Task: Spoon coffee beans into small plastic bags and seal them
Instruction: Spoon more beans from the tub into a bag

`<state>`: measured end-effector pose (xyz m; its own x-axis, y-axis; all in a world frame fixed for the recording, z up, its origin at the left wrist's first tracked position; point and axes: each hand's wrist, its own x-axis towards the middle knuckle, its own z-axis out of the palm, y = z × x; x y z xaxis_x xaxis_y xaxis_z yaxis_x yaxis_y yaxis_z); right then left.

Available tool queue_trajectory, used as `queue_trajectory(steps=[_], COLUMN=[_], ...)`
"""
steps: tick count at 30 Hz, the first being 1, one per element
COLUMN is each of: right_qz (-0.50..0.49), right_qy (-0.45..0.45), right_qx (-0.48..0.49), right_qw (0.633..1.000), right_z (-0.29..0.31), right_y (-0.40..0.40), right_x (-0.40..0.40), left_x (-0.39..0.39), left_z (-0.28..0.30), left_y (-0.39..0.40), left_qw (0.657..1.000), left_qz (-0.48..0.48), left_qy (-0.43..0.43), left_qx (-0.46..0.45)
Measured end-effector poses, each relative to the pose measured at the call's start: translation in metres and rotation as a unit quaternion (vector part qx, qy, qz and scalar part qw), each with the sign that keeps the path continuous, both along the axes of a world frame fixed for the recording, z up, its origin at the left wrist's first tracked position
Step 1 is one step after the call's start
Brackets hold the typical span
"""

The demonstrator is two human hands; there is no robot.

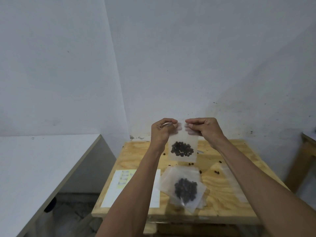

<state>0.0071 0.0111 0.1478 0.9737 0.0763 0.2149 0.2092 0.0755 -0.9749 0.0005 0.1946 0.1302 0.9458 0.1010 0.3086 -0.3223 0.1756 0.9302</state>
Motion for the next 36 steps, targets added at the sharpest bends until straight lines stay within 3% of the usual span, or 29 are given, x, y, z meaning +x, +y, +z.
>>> queue_trajectory(steps=[7, 12, 16, 24, 27, 32, 36], right_qz=[0.004, -0.065, -0.118, -0.064, -0.069, -0.121, -0.161], right_qy=[0.004, -0.029, 0.011, 0.062, 0.099, 0.131, 0.117], right_qx=[-0.017, -0.058, -0.071, -0.244, -0.31, -0.386, -0.488], right_qw=[1.0, 0.996, 0.99, 0.966, 0.943, 0.905, 0.85], right_z=[-0.007, -0.01, -0.018, -0.053, -0.068, -0.094, -0.104], right_y=[0.001, 0.016, 0.026, 0.03, 0.034, 0.034, 0.033], right_x=[-0.001, -0.005, -0.007, -0.008, -0.01, -0.024, -0.037], left_x=[0.002, -0.001, 0.0, -0.007, -0.012, -0.025, -0.028], left_z=[-0.01, -0.016, -0.025, -0.064, -0.082, -0.103, -0.115], left_y=[0.003, -0.002, -0.004, 0.007, 0.011, 0.012, 0.009], left_qw=[0.998, 0.998, 0.998, 0.978, 0.969, 0.931, 0.9], left_qz=[-0.013, -0.015, 0.017, 0.104, 0.103, 0.104, 0.102], left_qy=[0.045, 0.044, 0.053, 0.17, 0.198, 0.158, 0.14], left_qx=[-0.03, -0.035, 0.002, 0.054, 0.101, 0.313, 0.4])
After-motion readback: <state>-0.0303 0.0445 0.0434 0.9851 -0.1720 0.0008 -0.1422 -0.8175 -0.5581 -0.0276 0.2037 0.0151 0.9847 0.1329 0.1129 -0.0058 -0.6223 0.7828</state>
